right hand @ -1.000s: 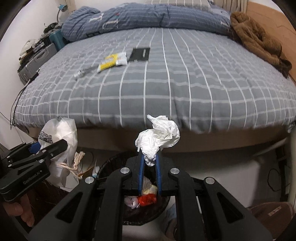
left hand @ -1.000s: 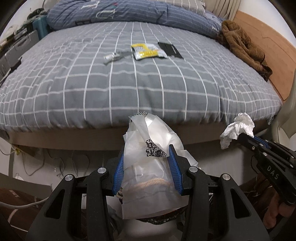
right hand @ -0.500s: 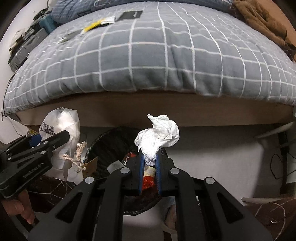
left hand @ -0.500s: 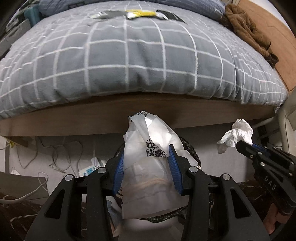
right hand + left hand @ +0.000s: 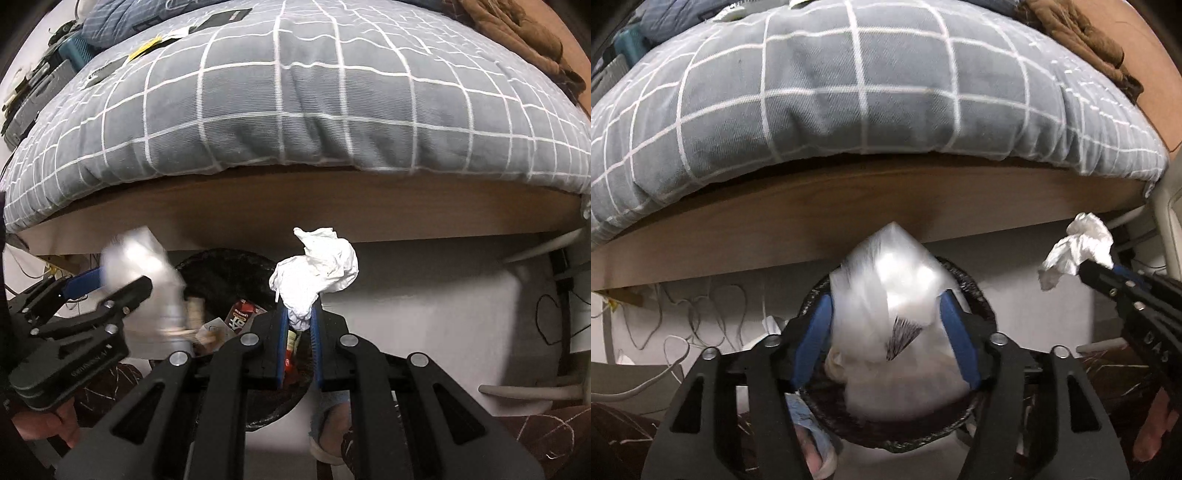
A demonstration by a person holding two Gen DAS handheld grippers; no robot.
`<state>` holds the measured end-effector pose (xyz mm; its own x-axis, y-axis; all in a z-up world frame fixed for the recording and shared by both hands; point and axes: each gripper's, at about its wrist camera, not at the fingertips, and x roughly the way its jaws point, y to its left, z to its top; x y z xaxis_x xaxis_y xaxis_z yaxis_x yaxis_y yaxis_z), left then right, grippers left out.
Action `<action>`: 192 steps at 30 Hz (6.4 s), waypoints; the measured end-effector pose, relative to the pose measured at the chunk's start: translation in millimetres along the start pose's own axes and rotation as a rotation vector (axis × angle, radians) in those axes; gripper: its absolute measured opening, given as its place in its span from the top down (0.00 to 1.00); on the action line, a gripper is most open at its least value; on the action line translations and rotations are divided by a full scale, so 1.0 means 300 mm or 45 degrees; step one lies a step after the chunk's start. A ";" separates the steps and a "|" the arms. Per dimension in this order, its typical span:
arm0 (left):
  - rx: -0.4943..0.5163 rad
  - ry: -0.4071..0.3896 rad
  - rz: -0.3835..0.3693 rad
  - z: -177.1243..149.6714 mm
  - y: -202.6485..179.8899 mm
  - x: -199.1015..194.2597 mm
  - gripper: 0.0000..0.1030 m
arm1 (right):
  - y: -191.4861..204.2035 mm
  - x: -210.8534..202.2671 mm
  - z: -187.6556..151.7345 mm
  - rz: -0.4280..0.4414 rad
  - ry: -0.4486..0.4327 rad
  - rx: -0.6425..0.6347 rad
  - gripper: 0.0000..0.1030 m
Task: Collect trash
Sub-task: 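Open both grippers over the bin dropping the clear bag and tissue, then move both grippers back over the bed toward the snack wrapper and black packet, then grasp the yellow snack wrapper with the left gripper while the right gripper grasps the black packet, then lift the yellow wrapper with the left gripper while the right gripper carries the black packet toward the bin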
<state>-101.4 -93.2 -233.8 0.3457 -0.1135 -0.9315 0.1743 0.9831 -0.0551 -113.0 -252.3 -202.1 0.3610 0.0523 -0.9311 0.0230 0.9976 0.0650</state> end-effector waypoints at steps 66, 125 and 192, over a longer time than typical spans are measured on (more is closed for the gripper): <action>-0.158 -0.438 0.150 0.328 0.238 -0.434 0.06 | 0.205 -0.364 0.376 -0.116 -0.590 -0.161 0.07; -0.025 -0.263 0.120 0.919 0.167 0.044 0.57 | 0.018 -0.154 0.918 -0.128 -0.536 -0.021 0.08; -0.104 -0.432 0.094 0.821 0.348 -0.254 0.64 | 0.278 -0.140 0.937 0.026 -0.485 -0.113 0.72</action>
<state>117.5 -17.2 -79.9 0.6435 -0.0694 -0.7623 0.0681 0.9971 -0.0333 135.8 -184.0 -56.5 0.6814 0.0687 -0.7287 -0.0624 0.9974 0.0357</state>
